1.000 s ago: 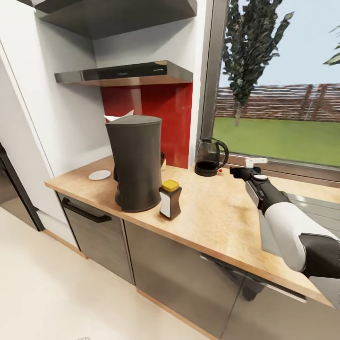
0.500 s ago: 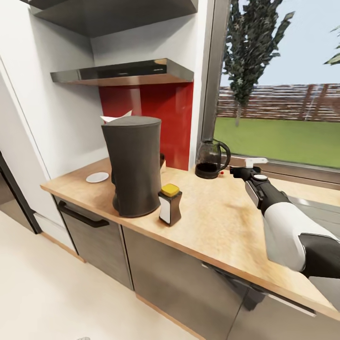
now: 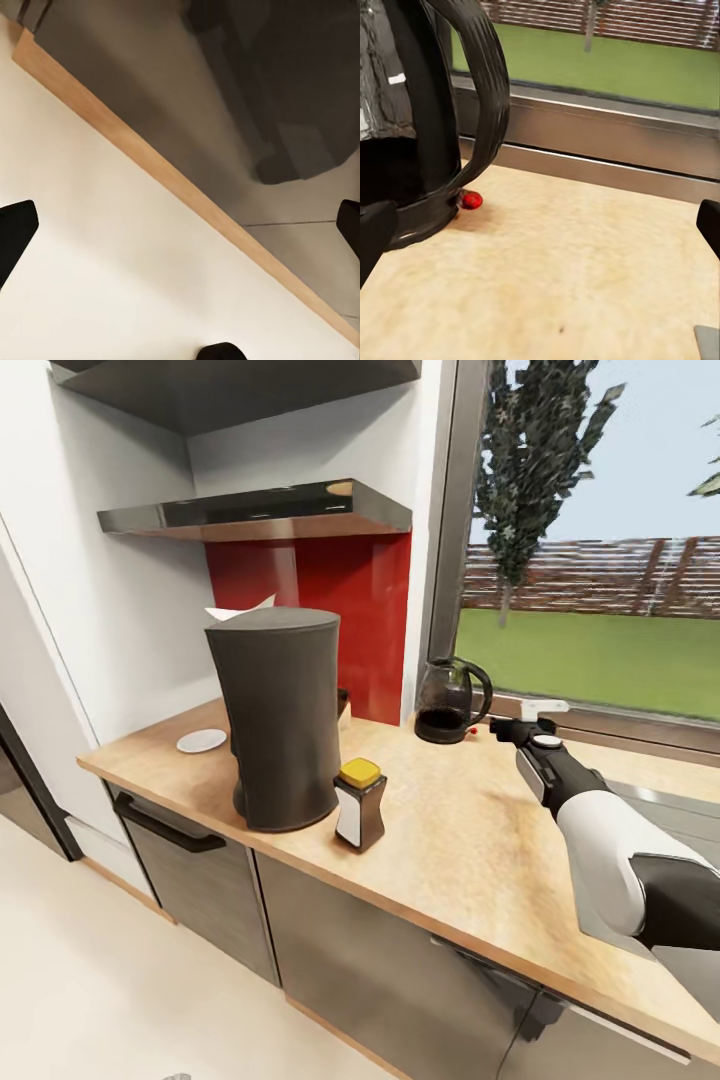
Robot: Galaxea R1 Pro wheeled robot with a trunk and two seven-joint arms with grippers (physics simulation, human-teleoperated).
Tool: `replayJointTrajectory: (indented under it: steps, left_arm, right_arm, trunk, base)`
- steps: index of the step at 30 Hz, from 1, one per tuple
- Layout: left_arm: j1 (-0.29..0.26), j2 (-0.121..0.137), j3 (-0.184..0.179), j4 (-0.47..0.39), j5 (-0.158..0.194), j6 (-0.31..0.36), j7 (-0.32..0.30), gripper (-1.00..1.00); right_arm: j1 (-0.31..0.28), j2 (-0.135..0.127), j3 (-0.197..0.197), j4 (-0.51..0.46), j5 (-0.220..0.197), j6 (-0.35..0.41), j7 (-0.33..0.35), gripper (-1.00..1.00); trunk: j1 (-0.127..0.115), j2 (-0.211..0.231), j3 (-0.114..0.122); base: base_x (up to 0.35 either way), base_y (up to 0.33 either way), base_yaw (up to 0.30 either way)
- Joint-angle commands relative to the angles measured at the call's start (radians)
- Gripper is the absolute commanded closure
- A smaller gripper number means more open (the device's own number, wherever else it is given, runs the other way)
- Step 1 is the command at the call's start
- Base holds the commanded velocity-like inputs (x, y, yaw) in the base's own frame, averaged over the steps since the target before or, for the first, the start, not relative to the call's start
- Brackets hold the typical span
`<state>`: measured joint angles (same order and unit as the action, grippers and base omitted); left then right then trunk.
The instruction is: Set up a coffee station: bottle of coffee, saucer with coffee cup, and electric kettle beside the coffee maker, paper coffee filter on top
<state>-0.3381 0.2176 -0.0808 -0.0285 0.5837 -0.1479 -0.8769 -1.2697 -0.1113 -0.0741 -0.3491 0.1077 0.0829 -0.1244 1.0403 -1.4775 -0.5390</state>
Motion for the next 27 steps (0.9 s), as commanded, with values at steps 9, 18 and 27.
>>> replayJointTrajectory:
  steps: [9,18,27]
  left_arm:
    - [-0.001,0.001,-0.007,0.001,0.005,-0.007,-0.001,-1.00]
    - [0.004,0.028,-0.005,0.002,0.005,-0.006,0.000,-1.00]
    - [0.027,0.034,-0.006,0.002,0.005,-0.006,0.001,-1.00]
  right_arm:
    - [0.000,0.001,-0.006,0.000,0.010,0.007,-0.001,-1.00]
    - [0.001,0.001,-0.008,0.003,0.010,0.007,-0.001,-1.00]
    - [0.006,-0.001,-0.009,0.004,-0.002,0.005,-0.006,-1.00]
  trunk:
    - [0.000,-0.001,-0.001]
    - [0.000,-0.001,-0.001]
    - [0.000,-0.001,-0.001]
  base:
    - [0.067,0.036,0.000]
    - [0.043,0.029,0.000]
    - [0.072,0.001,0.000]
